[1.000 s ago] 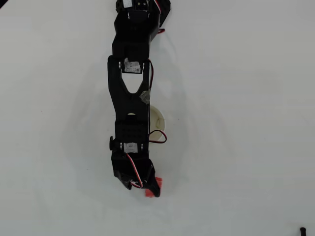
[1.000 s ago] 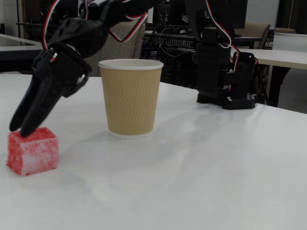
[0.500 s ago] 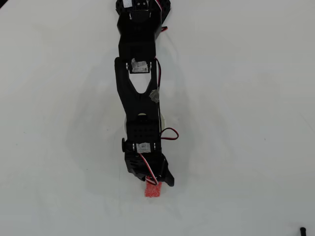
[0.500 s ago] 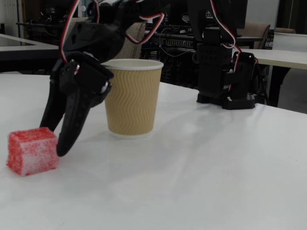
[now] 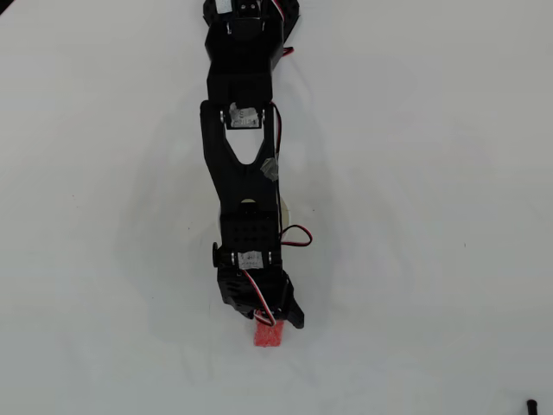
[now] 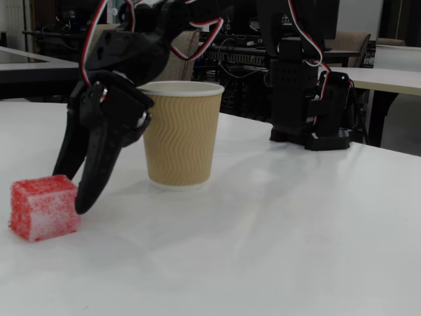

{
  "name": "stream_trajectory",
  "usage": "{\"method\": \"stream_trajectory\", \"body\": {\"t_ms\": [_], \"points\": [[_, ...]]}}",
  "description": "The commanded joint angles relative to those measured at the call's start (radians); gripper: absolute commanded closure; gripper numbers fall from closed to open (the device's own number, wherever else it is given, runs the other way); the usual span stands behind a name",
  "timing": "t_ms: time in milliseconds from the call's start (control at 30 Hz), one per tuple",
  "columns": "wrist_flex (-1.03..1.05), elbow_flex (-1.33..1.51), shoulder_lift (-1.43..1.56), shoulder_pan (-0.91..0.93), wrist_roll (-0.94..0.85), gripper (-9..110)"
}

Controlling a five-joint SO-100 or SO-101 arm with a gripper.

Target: Grasp a red cube and put it in the cup.

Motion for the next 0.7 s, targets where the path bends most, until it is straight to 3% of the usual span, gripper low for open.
{"method": "stream_trajectory", "body": {"t_ms": [0, 667], "points": [[-0.021, -0.107, 0.028, 0.006, -0.009, 72], [-0.037, -0.264, -0.121, 0.025, -0.011, 72]]}}
